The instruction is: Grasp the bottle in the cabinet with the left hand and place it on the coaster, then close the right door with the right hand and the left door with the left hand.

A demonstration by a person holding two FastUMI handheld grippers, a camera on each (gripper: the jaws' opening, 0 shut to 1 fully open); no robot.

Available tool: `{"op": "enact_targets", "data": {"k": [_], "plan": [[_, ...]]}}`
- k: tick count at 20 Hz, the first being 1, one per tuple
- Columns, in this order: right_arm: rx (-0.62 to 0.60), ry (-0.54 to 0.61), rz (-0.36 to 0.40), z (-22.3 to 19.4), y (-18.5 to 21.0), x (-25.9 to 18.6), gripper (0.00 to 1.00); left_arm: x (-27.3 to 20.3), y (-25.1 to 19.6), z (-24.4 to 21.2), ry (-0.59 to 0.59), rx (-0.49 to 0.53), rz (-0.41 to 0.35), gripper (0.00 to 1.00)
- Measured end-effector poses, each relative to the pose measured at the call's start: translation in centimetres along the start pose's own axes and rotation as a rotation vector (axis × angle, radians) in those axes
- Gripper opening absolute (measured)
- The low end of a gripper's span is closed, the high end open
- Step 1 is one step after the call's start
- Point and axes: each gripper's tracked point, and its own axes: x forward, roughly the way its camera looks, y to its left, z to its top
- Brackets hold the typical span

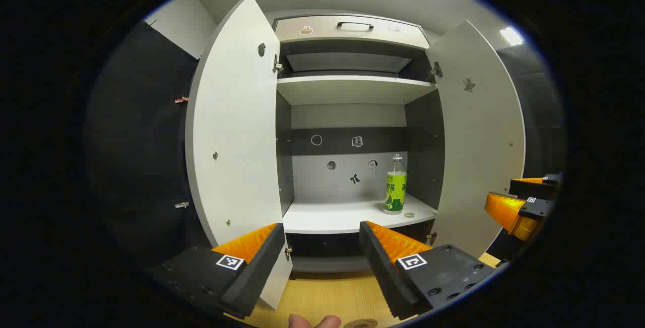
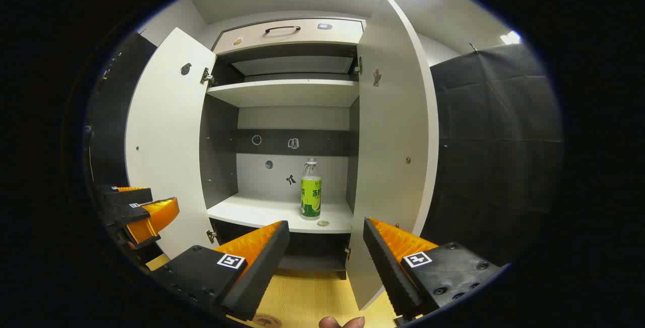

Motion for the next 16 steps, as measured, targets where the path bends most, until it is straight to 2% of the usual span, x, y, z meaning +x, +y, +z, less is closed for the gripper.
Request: {"op": "enact_targets", "data": {"k": [16], "plan": [[0.007, -0.008, 0.006, 0.2, -1.4, 1.3, 0.96, 0.5, -1.9, 0.4, -0.022, 0.025, -0.005, 0.95]]}}
